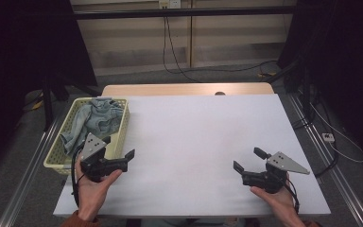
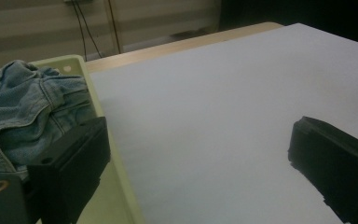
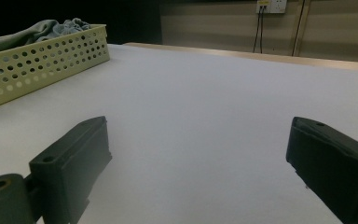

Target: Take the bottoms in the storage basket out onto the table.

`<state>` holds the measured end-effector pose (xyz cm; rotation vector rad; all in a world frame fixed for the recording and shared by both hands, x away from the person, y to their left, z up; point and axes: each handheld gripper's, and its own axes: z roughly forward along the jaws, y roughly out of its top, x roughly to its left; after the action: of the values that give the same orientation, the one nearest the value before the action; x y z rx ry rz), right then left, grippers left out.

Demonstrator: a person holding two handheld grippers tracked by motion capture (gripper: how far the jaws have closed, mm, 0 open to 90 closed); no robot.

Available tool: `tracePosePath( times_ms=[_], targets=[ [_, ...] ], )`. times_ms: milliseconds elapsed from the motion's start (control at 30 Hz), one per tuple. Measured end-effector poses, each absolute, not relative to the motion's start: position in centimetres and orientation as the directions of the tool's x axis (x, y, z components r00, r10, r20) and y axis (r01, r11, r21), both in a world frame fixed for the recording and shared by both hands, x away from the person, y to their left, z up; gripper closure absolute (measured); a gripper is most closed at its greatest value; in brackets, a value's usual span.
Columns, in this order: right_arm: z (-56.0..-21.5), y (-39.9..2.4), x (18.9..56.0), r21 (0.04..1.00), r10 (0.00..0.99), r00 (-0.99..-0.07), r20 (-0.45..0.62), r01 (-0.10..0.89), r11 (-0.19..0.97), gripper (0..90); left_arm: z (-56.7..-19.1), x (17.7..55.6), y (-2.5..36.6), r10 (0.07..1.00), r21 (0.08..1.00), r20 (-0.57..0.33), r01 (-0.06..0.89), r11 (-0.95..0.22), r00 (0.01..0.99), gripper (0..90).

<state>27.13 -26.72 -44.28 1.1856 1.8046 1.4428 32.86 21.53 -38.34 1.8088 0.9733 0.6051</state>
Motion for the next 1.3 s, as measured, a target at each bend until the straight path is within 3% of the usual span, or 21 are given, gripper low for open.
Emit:
tracePosePath(
  times_ms=[1300],
  targets=[
    [-44.3,-26.2,27.4,0.95,0.863,-0.494,0.108,0.307,0.056,5.9,-34.8,38.2,25.4,0.902,0.911,0.027,0.361,-0.2,0.431,8.5]
  ],
)
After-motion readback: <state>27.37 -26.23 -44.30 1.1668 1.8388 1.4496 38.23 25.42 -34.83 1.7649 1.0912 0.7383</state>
